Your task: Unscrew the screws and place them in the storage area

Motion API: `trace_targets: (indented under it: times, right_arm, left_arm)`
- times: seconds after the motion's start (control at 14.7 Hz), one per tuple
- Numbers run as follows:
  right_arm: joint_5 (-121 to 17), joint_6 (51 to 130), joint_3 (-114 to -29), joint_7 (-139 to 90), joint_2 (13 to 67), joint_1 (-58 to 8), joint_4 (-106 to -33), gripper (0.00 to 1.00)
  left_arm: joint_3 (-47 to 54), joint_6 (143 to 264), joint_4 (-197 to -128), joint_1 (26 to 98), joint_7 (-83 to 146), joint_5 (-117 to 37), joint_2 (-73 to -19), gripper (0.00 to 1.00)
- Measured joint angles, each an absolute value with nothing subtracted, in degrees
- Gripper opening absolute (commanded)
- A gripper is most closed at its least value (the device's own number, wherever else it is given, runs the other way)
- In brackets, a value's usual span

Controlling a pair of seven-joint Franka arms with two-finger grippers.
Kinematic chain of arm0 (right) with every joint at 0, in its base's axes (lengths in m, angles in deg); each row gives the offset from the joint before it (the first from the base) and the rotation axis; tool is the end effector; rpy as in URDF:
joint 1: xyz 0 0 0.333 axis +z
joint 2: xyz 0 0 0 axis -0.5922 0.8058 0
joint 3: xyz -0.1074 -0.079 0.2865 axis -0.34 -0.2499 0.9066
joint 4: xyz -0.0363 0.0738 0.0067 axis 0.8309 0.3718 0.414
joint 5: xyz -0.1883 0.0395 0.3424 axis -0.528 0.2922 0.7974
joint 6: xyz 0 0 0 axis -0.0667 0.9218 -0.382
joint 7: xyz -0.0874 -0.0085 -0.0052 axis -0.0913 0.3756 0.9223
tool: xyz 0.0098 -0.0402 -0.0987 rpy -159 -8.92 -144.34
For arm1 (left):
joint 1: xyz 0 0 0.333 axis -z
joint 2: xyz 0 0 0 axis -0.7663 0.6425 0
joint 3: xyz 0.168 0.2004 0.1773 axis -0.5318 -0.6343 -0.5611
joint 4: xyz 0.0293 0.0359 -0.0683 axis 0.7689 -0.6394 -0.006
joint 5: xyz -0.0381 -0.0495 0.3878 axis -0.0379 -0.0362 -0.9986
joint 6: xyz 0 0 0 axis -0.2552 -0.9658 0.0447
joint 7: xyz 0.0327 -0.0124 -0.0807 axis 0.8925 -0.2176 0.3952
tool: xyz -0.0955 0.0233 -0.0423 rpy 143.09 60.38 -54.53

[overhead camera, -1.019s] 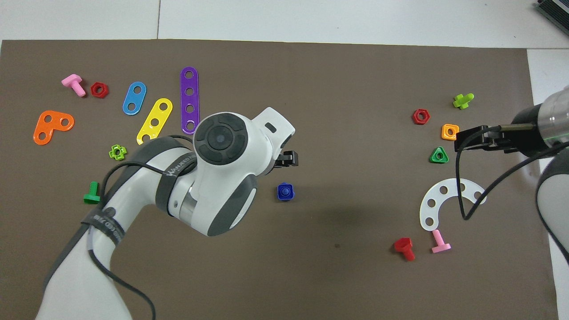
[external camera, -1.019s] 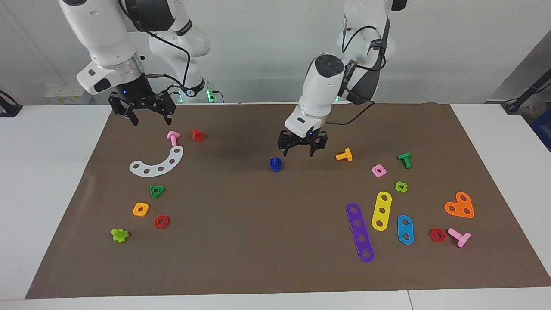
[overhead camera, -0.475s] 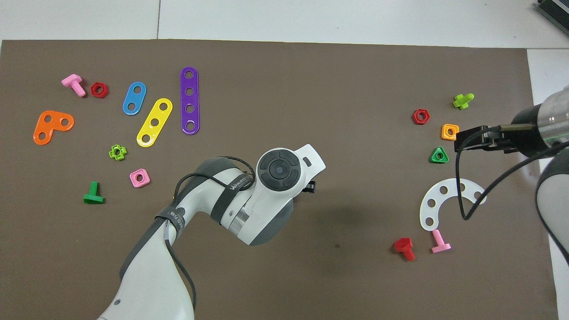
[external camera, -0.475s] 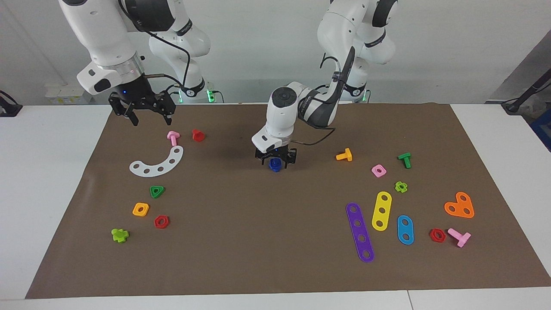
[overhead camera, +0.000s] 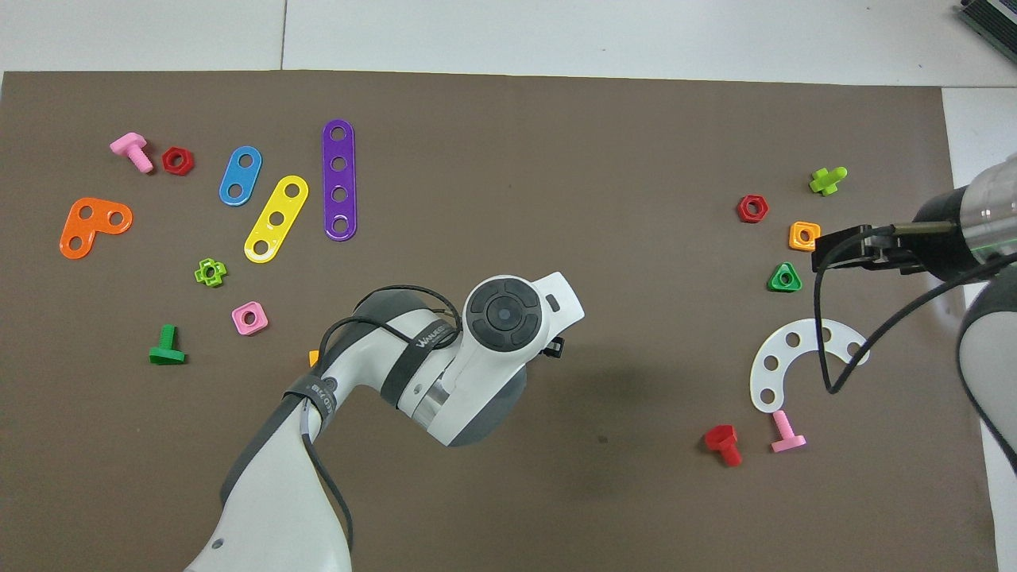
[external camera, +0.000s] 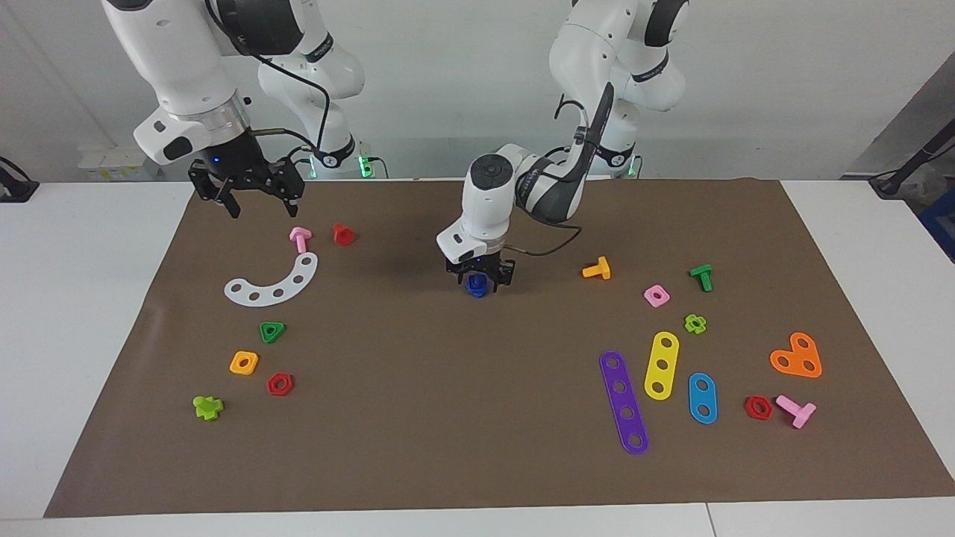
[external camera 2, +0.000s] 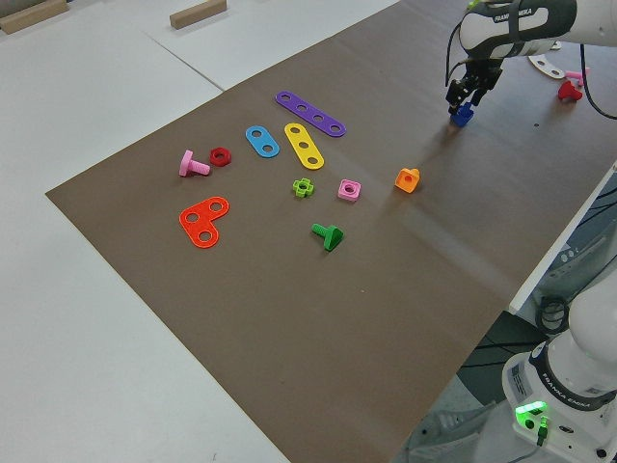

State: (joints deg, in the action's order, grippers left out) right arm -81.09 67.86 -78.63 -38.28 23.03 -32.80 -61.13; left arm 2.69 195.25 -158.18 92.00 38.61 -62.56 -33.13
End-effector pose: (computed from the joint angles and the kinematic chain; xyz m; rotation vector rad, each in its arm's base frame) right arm 0.5490 0.0389 0.6079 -3.1130 0.0584 -0.0345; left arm 0.4613 -0.4485 0.3174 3.0337 -0.5326 0.0049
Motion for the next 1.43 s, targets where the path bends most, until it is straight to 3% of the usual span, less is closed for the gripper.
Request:
trace_targets:
  times: [0.41,0.81,1.15,1.43]
  right_arm:
    - [-81.09,67.86,-78.63,-38.28,23.02,-32.8,-61.13,1.0]
    - [-81.09,67.86,-78.63,-38.28,23.01,-32.8,-61.28,1.0]
    - [-81.09,67.86,-78.63,-38.28,23.01,-32.8,-61.3,1.0]
    - [-81.09,67.86,-78.57,-38.28,23.0,-32.76,-61.36,1.0]
  left_arm:
    - [2.63,197.21,-159.38,92.34,38.54,-62.6,-33.15,0.66]
    - [2.6,198.17,-160.39,92.35,38.19,-62.61,-33.28,0.34]
    - [2.33,196.99,-159.33,92.35,38.16,-62.61,-33.46,0.27]
    - [1.64,187.3,-152.85,91.56,38.44,-61.07,-33.61,0.24]
